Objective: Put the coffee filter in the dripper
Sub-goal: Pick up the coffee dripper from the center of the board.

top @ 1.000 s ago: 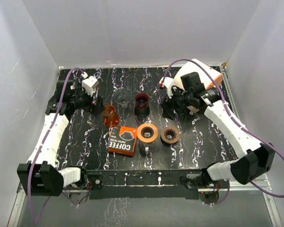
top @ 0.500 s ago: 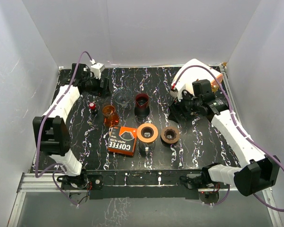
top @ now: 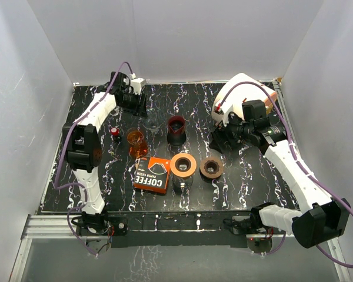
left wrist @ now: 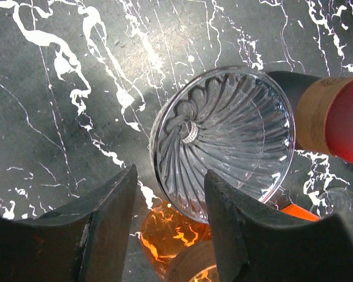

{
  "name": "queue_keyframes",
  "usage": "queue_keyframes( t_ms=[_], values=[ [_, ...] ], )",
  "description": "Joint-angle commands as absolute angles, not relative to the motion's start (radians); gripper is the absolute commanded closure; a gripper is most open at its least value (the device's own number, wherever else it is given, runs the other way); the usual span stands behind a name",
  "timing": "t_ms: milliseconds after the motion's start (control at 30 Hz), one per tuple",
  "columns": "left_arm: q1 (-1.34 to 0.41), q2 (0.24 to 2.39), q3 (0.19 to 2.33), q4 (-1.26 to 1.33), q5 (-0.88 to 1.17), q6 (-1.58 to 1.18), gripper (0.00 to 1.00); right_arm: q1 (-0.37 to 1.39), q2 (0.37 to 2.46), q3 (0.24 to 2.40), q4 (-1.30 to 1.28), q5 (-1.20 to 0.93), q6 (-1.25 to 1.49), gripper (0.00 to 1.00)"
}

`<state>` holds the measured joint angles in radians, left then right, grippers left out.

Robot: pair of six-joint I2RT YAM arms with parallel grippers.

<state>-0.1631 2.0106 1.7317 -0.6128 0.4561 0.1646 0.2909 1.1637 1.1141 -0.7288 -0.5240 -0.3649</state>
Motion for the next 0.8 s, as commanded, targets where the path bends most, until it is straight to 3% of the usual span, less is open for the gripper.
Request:
queue_keyframes(
  t_ms=[0, 367, 767],
  values=[
    [-0.174, 2.03, 1.814, -0.67, 0.441, 0.144, 0.54, 0.281, 1.131, 1.106, -0.676, -0.547, -0.36, 0.21],
    [-0.195, 2.067, 1.85, -0.68, 0.438, 0.141, 0.75, 0.277, 1.133, 1.099, -0.673, -0.555, -0.36, 0.2],
    [-0.198, 2.072, 1.873, -0.675, 0.426, 0.124, 0.9, 0.276, 1.141, 1.104, -0.675, -0.557, -0.36, 0.2]
  ],
)
